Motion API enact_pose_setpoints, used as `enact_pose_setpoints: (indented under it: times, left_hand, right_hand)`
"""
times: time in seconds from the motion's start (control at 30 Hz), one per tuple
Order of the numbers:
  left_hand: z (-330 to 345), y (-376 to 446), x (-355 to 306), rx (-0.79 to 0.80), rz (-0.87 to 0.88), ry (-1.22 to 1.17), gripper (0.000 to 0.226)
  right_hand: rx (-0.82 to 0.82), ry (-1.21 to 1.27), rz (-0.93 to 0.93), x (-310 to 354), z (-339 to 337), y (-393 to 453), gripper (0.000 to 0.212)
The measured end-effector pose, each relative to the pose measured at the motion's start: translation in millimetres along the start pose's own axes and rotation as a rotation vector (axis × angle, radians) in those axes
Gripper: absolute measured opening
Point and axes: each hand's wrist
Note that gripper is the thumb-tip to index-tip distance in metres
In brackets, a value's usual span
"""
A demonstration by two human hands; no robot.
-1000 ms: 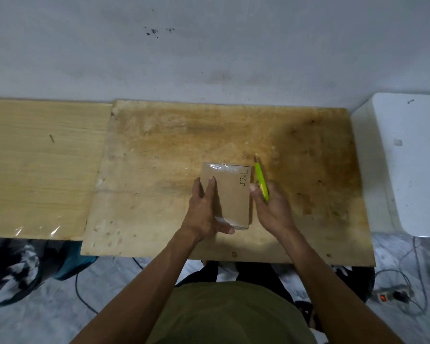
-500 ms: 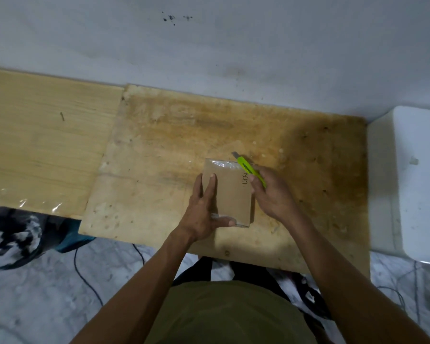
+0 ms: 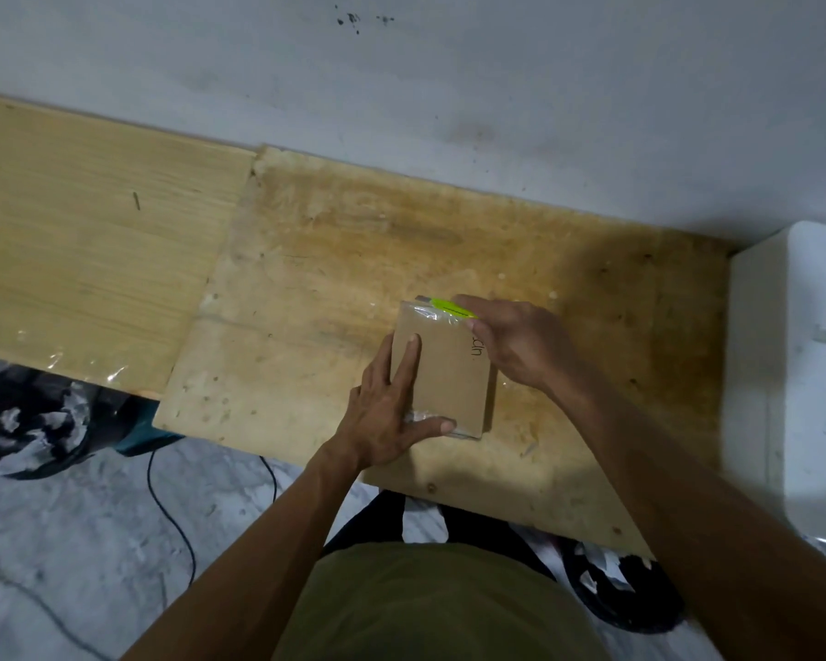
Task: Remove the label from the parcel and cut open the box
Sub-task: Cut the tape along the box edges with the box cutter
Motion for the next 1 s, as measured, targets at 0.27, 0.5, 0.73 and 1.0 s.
enact_pose_setpoints:
  times: [0.27,0.5,0.73,1.0]
  left_hand:
    - [-6,3,4,0.040,-0.006,0.012,0.119]
    - [-7,3,1,0.061,-0.023,0.016,0.119]
    - [-7,2,-2,0.089,-0.046,-0.003,0.120]
    - [-8,1,-7,0.108,-0.068,-0.025,0.120]
  right_hand:
    - [0.148,-0.157,0.025,3,-14,13,0.040]
    - [0.184,-0.239,0.035,9,-18,20,0.040]
    - [0.200,-0.288,0.007,15,-16,24,0.041]
    - [0.187,-0.266,-0.023,16,-16,23,0.040]
Point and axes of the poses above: each hand's wrist, its own y-axis towards the middle knuckle, its own z-axis out of the palm, x = y × z, and after that the axes turned 3 degrees about x, right-handed
